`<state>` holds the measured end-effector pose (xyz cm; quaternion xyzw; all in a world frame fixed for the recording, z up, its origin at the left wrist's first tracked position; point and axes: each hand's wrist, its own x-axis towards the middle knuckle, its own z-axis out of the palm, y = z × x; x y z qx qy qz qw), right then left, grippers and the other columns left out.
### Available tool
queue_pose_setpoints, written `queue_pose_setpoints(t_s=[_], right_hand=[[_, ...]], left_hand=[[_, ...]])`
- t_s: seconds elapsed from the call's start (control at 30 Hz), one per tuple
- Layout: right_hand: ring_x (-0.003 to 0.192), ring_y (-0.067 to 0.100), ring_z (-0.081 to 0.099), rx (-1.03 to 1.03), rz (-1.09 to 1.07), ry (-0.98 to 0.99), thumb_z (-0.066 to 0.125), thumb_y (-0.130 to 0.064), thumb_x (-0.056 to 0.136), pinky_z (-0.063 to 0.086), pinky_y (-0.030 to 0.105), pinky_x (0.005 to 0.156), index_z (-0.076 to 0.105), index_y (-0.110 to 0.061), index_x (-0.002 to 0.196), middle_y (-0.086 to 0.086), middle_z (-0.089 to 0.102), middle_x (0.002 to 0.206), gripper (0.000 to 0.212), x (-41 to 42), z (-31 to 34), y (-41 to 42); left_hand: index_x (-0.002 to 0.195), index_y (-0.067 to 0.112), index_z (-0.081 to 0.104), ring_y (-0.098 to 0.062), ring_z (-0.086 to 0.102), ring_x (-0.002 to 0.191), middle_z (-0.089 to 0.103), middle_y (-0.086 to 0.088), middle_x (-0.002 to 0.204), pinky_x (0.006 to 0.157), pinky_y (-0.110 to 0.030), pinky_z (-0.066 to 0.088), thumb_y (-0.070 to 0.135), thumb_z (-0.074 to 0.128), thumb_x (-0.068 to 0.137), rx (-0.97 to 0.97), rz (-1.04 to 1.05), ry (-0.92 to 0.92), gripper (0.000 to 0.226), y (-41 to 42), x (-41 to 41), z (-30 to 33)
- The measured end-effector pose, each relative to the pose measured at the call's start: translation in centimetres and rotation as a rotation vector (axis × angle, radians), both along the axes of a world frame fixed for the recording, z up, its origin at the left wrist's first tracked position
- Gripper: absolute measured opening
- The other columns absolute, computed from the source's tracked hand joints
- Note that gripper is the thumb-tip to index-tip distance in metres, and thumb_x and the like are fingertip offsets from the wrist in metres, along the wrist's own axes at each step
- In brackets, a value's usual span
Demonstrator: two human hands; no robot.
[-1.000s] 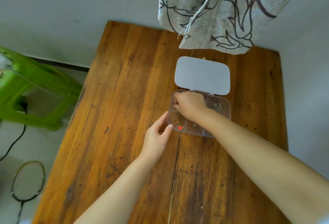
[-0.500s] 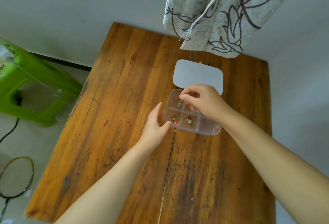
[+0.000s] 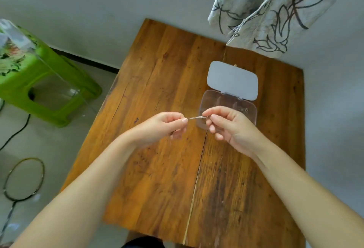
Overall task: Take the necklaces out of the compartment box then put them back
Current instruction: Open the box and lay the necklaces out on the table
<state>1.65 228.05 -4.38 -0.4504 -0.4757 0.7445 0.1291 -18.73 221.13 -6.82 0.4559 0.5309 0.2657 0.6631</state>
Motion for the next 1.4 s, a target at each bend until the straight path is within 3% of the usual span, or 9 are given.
queue_pose_setpoints(t_s=[0.1, 0.3, 0.47, 0.63, 0.83, 0.97, 1.13, 1.3, 1.4], right_hand=[[0.058, 0.004, 0.059, -0.106, 0.010, -0.135, 0.048, -0.002, 0.095, 0.045, 0.014, 0.047, 0.057, -0.005, 0.114, 0.006, 0.063, 0.080, 0.021, -1.5, -2.8, -4.2], [0.057, 0.004, 0.064, -0.316, 0.037, -0.465, 0.061, -0.020, 0.090, 0.047, 0.014, 0.048, 0.064, -0.013, 0.097, -0.003, 0.074, 0.089, 0.011, -6.1, -7.4, -13.6], [0.052, 0.006, 0.063, -0.426, -0.169, -0.477, 0.057, -0.021, 0.092, 0.044, 0.013, 0.044, 0.064, -0.011, 0.099, -0.002, 0.074, 0.092, 0.014, -9.3, -8.5, -18.2], [0.048, 0.007, 0.058, -0.488, -0.279, -0.503, 0.056, -0.024, 0.093, 0.041, 0.011, 0.042, 0.062, -0.010, 0.098, -0.002, 0.073, 0.095, 0.015, -11.7, -8.5, -20.3], [0.042, 0.006, 0.057, -0.468, -0.249, -0.613, 0.054, -0.026, 0.094, 0.038, 0.011, 0.039, 0.063, -0.011, 0.097, -0.004, 0.072, 0.085, 0.017, -12.8, -8.8, -20.7], [0.038, 0.004, 0.058, -0.399, -0.110, -0.701, 0.053, -0.030, 0.094, 0.037, 0.010, 0.037, 0.063, -0.009, 0.103, 0.000, 0.075, 0.090, 0.025, -12.4, -9.1, -20.5], [0.039, 0.004, 0.057, -0.374, 0.058, -0.671, 0.052, -0.037, 0.093, 0.045, 0.013, 0.050, 0.068, -0.013, 0.090, -0.007, 0.068, 0.070, 0.029, -11.3, -8.5, -19.2], [0.041, 0.003, 0.056, -0.184, -0.064, -0.609, 0.051, -0.031, 0.094, 0.034, 0.008, 0.040, 0.066, -0.017, 0.085, -0.008, 0.070, 0.071, 0.023, -5.8, -6.5, -13.2], [0.039, 0.002, 0.053, 0.009, -0.184, -0.624, 0.049, -0.017, 0.094, 0.032, 0.009, 0.035, 0.065, -0.014, 0.086, -0.006, 0.070, 0.073, 0.018, -0.6, -5.6, -7.1]], left_hand=[[0.067, 0.020, 0.052, -0.012, 0.046, 0.060, 0.043, 0.001, 0.060, 0.073, -0.027, 0.046, 0.038, 0.042, 0.095, -0.131, -0.212, 0.191, 0.035, -0.8, -4.1, -1.2], [0.072, 0.017, 0.057, -0.015, 0.049, 0.065, 0.050, 0.003, 0.066, 0.065, -0.027, 0.043, 0.037, 0.044, 0.095, -0.203, -0.600, 0.576, 0.033, -0.5, -7.4, -3.9], [0.082, 0.008, 0.059, -0.025, 0.054, 0.074, 0.059, -0.007, 0.082, 0.065, -0.037, 0.045, 0.034, 0.045, 0.095, 0.072, -0.742, 0.819, 0.033, 0.1, -6.9, -7.1], [0.086, 0.010, 0.055, -0.023, 0.054, 0.072, 0.061, -0.005, 0.083, 0.063, -0.032, 0.043, 0.030, 0.042, 0.096, 0.366, -0.836, 0.940, 0.026, -0.2, -6.1, -8.2], [0.114, 0.010, 0.053, -0.028, 0.053, 0.105, 0.060, -0.009, 0.113, 0.088, -0.039, 0.042, 0.032, 0.037, 0.098, 0.670, -0.934, 1.097, 0.031, -0.6, -5.9, -9.5], [0.121, 0.011, 0.048, -0.027, 0.046, 0.114, 0.051, -0.010, 0.125, 0.092, -0.037, 0.041, 0.031, 0.037, 0.098, 0.732, -0.931, 1.124, 0.032, -0.9, -5.9, -9.6], [0.118, 0.012, 0.048, -0.027, 0.045, 0.115, 0.048, -0.010, 0.126, 0.092, -0.037, 0.041, 0.030, 0.043, 0.096, 0.727, -0.824, 1.100, 0.029, -1.1, -5.7, -9.6], [0.109, 0.010, 0.056, -0.030, 0.060, 0.088, 0.063, -0.010, 0.097, 0.070, -0.038, 0.052, 0.023, 0.067, 0.082, 0.812, -0.520, 1.018, 0.032, -0.1, -3.1, -8.6], [0.127, 0.011, 0.046, -0.032, 0.056, 0.096, 0.059, -0.012, 0.108, 0.076, -0.040, 0.049, 0.024, 0.059, 0.087, 0.700, -0.374, 0.925, 0.044, 1.0, 0.6, -7.6]])
